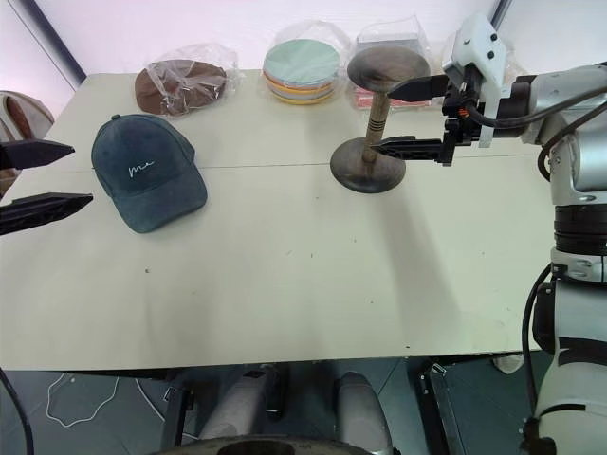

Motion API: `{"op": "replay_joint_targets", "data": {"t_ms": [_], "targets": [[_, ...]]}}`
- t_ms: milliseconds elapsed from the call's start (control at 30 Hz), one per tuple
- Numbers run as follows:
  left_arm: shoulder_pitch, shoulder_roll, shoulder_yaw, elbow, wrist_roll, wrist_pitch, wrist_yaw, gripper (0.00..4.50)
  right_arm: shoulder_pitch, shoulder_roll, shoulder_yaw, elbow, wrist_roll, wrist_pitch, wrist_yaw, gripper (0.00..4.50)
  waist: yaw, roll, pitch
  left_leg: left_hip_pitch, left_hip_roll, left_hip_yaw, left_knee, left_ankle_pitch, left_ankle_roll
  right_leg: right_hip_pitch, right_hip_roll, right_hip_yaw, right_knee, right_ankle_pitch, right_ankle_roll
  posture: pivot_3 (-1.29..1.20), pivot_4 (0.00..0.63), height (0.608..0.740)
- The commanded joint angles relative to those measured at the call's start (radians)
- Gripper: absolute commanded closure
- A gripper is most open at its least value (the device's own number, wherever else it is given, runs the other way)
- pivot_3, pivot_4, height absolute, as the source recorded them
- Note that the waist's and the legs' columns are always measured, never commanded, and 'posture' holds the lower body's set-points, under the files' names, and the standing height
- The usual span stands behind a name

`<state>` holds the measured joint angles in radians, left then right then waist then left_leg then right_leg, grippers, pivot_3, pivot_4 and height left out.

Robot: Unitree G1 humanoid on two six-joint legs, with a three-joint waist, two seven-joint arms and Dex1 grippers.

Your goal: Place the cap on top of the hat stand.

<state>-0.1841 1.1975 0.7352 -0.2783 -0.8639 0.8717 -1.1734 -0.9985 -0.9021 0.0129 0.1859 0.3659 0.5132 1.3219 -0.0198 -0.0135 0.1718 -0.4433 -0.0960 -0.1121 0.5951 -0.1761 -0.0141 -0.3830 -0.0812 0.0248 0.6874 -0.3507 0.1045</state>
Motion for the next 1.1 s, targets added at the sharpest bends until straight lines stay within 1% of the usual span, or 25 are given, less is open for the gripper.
{"op": "replay_joint_targets", "data": {"t_ms": [33,133,267,400,467,600,767,900,1000,1100], "targets": [[-0.007,0.016,0.037,-0.015,-0.015,0.003,0.004,0.0,-0.037,-0.012,-0.023,-0.008,0.003,-0.014,0.001,0.07,0.0,0.0,0.0,0.0,0.0,0.0,0.0,0.0,0.0,0.0,0.0,0.0,0.0,0.0,0.0,0.0,0.15,0.74],[-0.012,0.016,0.029,-0.02,-0.005,-0.005,0.012,0.0,-0.037,-0.013,-0.022,-0.009,0.001,-0.014,0.0,0.07,0.0,0.0,0.0,0.0,0.0,0.0,0.0,0.0,0.0,0.0,0.0,0.0,0.0,0.0,0.0,0.0,0.15,0.74],[-0.008,0.013,-0.019,-0.107,0.05,-0.054,0.066,0.0,-0.021,-0.018,-0.023,-0.03,0.005,-0.003,0.0,0.07,0.001,0.0,0.0,0.0,0.0,0.0,0.0,0.0,0.0,0.0,0.0,0.0,0.0,0.0,0.0,0.0,0.15,0.74],[0.064,0.013,-0.067,-0.159,0.214,-0.166,0.115,0.0,0.002,-0.018,-0.02,-0.05,0.005,0.004,-0.003,0.07,0.001,0.001,0.0,0.0,0.0,0.001,0.0,0.0,0.0,0.0,0.0,0.0,0.0,0.0,0.0,0.0,0.15,0.74],[0.093,0.002,-0.081,-0.193,0.268,-0.204,0.141,0.0,0.014,-0.012,-0.021,-0.066,0.018,0.022,-0.004,0.07,0.001,0.001,0.0,0.0,0.0,0.0,0.0,0.0,0.0,0.0,0.0,0.0,0.0,0.0,0.0,0.0,0.15,0.74],[0.156,-0.02,-0.108,-0.259,0.4,-0.287,0.199,0.0,0.055,0.008,-0.026,-0.142,0.065,0.087,-0.011,0.07,0.002,0.001,0.0,0.0,0.0,0.001,-0.001,0.0,0.0,0.0,0.0,0.001,0.0,0.0,0.0,0.0,0.15,0.74],[0.234,-0.053,-0.153,-0.294,0.577,-0.397,0.277,0.0,0.098,0.052,-0.037,-0.232,0.141,0.189,-0.055,0.07,0.003,0.001,0.0,0.0,0.0,0.001,-0.001,0.0,0.0,0.0,0.0,0.001,0.0,0.0,0.0,0.0,0.15,0.74],[0.269,-0.09,-0.229,-0.309,0.721,-0.473,0.367,0.0,0.119,0.086,-0.038,-0.292,0.195,0.253,-0.089,0.07,0.006,0.001,0.0,0.0,0.0,0.001,-0.001,0.0,0.0,0.0,0.0,0.001,0.0,0.0,0.0,0.0,0.15,0.74],[0.295,-0.104,-0.298,-0.287,0.856,-0.542,0.437,0.0,0.122,0.099,-0.031,-0.312,0.209,0.272,-0.109,0.07,0.008,0.001,0.0,0.0,0.0,0.001,-0.001,0.0,0.001,0.0,0.0,0.0,0.0,0.0,0.0,0.0,0.15,0.74],[0.306,-0.123,-0.351,-0.268,0.952,-0.584,0.49,0.0,0.119,0.1,-0.025,-0.318,0.216,0.279,-0.122,0.07,0.008,0.001,0.0,0.0,0.0,0.001,-0.001,0.0,0.001,0.0,0.0,0.0,0.0,0.0,0.0,0.0,0.15,0.74]]}}
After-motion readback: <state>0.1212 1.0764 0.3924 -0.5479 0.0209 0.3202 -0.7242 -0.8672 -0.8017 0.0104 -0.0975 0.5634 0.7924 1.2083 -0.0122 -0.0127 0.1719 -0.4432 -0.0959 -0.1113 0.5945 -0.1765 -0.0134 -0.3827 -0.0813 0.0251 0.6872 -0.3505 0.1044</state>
